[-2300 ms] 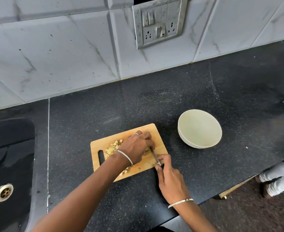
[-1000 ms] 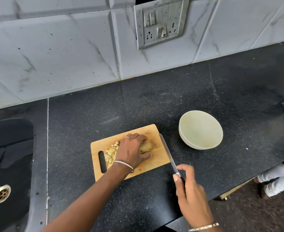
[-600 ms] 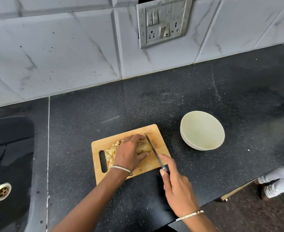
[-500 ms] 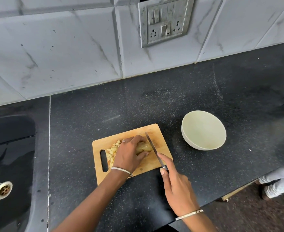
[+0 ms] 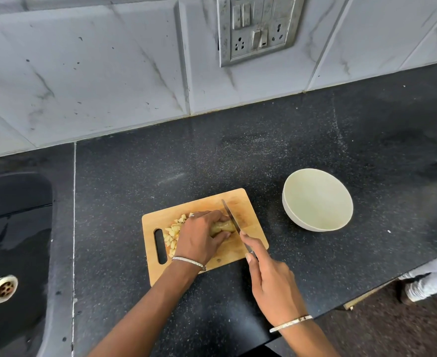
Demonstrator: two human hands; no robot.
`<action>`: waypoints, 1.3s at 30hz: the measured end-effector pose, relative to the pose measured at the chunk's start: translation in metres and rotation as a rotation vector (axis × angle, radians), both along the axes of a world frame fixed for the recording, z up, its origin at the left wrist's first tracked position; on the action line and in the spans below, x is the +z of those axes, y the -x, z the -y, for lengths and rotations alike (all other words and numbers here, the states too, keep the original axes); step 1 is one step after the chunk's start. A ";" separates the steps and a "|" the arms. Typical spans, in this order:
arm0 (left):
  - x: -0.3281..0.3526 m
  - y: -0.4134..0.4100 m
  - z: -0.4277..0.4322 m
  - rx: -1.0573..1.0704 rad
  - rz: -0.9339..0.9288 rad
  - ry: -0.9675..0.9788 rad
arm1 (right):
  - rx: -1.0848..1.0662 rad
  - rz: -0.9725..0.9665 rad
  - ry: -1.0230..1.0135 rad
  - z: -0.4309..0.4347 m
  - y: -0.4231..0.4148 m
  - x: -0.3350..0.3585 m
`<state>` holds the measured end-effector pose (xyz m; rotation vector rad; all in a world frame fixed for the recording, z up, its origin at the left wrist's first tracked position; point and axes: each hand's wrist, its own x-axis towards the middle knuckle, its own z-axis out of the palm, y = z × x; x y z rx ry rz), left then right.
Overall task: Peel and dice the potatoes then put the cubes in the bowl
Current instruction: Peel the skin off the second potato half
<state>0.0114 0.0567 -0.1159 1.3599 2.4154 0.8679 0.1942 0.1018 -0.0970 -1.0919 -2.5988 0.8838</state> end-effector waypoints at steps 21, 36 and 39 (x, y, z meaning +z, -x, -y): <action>-0.003 -0.007 0.001 0.081 0.049 -0.008 | -0.024 0.093 -0.127 0.012 0.011 -0.012; -0.004 -0.004 -0.001 0.096 0.046 -0.011 | -0.060 0.261 -0.050 0.012 0.021 -0.022; -0.005 -0.004 -0.001 0.093 0.048 0.013 | -0.054 0.233 -0.031 0.012 0.019 -0.024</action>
